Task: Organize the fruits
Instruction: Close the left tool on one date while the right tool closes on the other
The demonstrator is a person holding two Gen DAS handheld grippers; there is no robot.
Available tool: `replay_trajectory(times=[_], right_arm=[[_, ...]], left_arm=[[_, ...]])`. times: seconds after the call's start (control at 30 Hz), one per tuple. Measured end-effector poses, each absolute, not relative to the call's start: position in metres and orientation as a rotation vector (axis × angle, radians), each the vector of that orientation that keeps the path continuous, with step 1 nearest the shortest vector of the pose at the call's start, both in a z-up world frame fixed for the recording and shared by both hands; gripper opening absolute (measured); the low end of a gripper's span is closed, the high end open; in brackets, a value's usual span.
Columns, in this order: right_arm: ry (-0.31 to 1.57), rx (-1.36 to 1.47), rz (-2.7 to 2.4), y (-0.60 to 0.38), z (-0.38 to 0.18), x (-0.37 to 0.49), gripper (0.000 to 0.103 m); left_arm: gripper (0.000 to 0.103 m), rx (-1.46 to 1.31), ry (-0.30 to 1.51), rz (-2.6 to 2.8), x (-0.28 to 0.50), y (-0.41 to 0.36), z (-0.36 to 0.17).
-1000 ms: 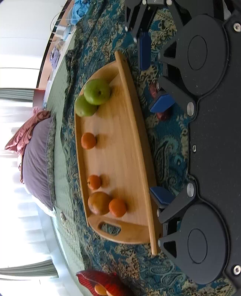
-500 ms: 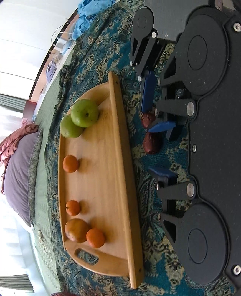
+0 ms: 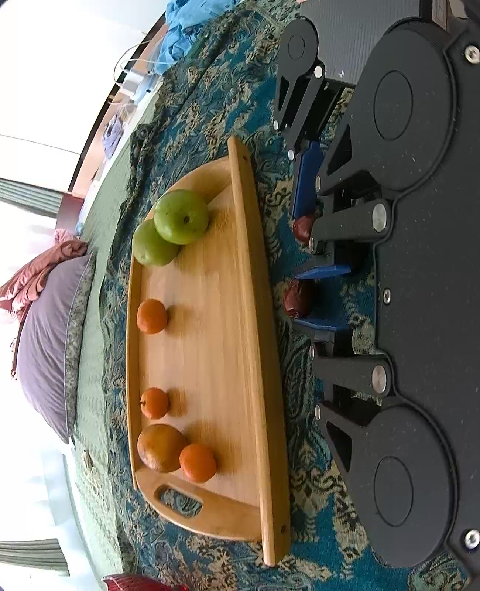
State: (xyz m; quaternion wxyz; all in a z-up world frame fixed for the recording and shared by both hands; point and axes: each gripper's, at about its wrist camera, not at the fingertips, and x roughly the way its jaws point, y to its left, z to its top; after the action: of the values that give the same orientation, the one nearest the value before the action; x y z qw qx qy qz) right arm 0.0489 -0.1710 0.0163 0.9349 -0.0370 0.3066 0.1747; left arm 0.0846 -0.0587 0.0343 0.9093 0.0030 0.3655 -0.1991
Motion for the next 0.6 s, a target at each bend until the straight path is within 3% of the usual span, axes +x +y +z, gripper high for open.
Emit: replay_trajectory(times=[0.27,0.6], right_arm=[[0.609,-0.038,0.318,-0.178,0.019,0.048,0.034],[0.568,-0.007,0.290,-0.183,0.029,0.046,0.031]], left_arm=[[0.022,0.018,0.736,-0.386,0.083,-0.054,0.037],[0.022,0.028,0.709,-0.369,0.080,-0.051,0.042]])
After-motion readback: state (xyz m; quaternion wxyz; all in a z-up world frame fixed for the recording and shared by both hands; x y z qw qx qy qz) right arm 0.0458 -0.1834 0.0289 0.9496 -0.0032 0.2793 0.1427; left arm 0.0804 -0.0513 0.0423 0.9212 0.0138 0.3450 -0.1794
